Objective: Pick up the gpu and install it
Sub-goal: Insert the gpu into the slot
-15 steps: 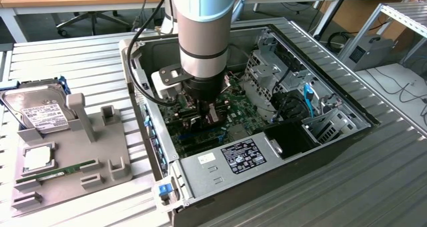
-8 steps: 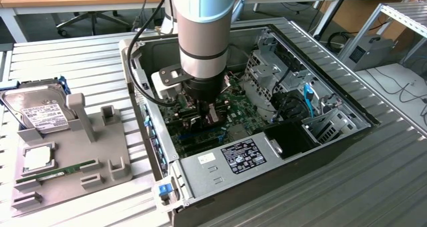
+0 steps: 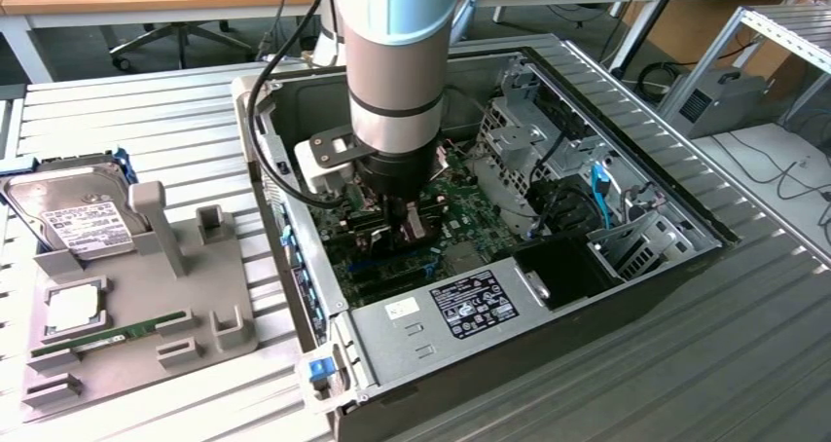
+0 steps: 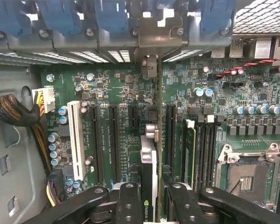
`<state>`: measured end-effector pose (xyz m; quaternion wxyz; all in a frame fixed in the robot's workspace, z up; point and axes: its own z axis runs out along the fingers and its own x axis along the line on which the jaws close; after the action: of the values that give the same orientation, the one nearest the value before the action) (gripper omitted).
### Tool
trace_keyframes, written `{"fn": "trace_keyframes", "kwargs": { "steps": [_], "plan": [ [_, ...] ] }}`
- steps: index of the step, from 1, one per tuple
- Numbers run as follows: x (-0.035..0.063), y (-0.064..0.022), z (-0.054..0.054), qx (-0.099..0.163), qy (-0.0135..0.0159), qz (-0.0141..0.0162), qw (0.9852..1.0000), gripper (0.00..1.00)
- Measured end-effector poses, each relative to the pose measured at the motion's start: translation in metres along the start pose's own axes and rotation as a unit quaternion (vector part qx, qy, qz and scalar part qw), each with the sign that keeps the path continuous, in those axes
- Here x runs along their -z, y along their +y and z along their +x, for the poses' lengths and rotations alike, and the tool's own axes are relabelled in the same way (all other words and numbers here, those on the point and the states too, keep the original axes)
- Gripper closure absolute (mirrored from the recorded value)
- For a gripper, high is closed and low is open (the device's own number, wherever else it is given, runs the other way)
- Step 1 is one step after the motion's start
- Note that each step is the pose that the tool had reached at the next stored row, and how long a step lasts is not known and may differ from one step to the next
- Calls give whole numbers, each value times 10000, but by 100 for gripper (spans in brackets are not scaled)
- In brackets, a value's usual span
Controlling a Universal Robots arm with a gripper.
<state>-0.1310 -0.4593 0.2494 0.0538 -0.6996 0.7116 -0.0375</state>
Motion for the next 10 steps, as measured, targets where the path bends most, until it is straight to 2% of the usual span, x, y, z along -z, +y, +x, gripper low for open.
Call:
{"fn": "trace_keyframes", "kwargs": {
  "steps": [10],
  "plan": [
    [0, 21, 0, 0, -2, 6, 10000, 73]
  ]
}}
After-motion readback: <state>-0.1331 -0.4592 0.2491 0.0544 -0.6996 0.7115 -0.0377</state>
